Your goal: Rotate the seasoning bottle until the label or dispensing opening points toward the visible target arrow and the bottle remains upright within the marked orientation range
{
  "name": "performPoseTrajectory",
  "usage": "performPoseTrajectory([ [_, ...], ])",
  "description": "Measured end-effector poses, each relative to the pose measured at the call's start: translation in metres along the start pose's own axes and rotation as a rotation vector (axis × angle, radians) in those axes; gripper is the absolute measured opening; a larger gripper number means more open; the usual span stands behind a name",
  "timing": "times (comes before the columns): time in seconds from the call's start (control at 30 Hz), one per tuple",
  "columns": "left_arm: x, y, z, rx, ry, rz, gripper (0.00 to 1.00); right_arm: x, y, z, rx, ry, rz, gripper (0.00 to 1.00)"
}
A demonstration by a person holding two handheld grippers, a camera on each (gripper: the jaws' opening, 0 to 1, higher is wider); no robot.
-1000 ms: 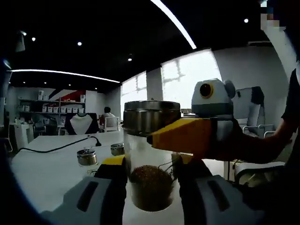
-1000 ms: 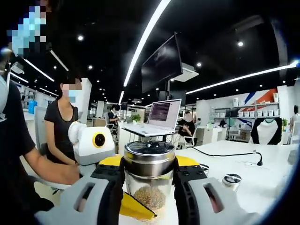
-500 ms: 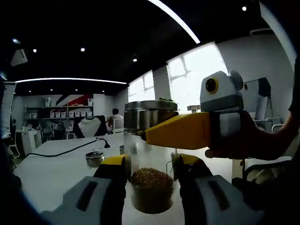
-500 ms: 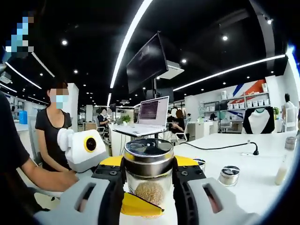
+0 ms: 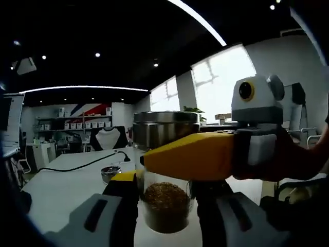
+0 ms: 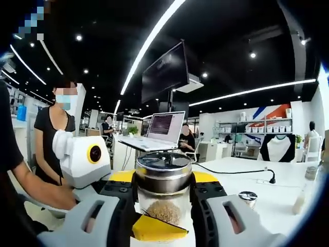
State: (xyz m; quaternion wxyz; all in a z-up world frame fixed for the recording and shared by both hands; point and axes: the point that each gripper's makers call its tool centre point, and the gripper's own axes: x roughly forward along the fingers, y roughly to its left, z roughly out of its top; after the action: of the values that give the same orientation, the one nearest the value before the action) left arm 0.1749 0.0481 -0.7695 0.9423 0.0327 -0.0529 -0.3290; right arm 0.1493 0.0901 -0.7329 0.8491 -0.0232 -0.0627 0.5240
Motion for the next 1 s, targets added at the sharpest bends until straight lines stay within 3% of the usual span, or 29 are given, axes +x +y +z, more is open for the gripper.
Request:
performPoseTrajectory([
  [0.07,-0.001,-0.002,0.0,-0.05,-0.007,-0.043,0.45,-0.001,-0.002,0.0,0.023,0.001,-0.016,0.39],
  [0.17,-0.001,-0.002,-0.001,-0.028,-0.002,-0.051,0.45,-0.002,-0.002,-0.002,0.009,0.024,-0.024,0.39],
  [0.2,0.001,-0.004,-0.004,-0.018,0.007,-0.092,0.45,-0.003,-0.004,-0.003,0.011,0.03,-0.028,0.38],
  [0.27,0.001,-0.008,-0.004,-0.087,-0.001,-0.135,0.45,-0.004,-0.011,-0.004,0.11,0.02,-0.044,0.38],
  [0.3,0.0,-0.007,-0.002,-0.093,-0.011,-0.136,0.45,-0.005,-0.014,-0.003,0.143,0.009,-0.046,0.38],
  [0.43,0.0,-0.002,-0.004,-0.024,0.002,-0.101,0.48,-0.01,-0.025,0.001,0.09,-0.001,-0.083,0.38],
  [0.67,0.001,-0.001,-0.012,0.022,0.045,-0.09,0.57,-0.02,-0.049,0.007,0.048,0.018,-0.149,0.38],
  [1.0,-0.008,0.015,-0.018,0.016,0.06,-0.037,0.65,-0.046,-0.096,0.009,0.02,0.021,-0.268,0.38],
])
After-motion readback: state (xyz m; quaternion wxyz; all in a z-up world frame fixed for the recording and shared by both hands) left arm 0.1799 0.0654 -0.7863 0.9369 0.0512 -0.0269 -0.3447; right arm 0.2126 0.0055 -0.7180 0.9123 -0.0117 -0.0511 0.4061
